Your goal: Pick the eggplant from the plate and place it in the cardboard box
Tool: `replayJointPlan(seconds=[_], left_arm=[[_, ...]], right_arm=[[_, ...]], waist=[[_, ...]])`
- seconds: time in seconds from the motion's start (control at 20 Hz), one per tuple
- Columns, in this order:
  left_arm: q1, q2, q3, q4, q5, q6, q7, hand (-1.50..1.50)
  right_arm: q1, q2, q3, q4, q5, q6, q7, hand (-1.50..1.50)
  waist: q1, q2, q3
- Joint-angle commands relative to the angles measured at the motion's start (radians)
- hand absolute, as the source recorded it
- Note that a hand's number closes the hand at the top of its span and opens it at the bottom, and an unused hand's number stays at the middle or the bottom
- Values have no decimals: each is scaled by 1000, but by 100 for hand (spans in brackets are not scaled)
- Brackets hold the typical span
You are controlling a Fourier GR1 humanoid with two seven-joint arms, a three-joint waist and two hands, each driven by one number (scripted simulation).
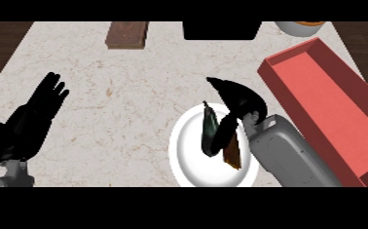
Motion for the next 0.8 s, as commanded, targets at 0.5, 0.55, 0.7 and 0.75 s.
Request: replayJointPlan(seconds=[0.5, 0.55, 0.7, 0.75], left_arm=[[-5, -44, 37, 8, -36, -41, 10, 0], [32, -64, 21, -34, -65, -26, -14, 0], [73, -54, 39, -29, -46, -73, -35, 0], [16, -82, 17, -32, -89, -17, 16, 0]], right_arm=[[5, 80, -46, 131, 117, 78, 19, -150], [16, 96, -28, 47, 119, 100, 91, -150], [-13, 69, -71, 198, 131, 106, -31, -150], [16, 120, -42, 135, 169, 94, 22, -150]], waist=[[0, 0, 0], [-1, -1, 0], [6, 1, 0], [-1, 0, 0]])
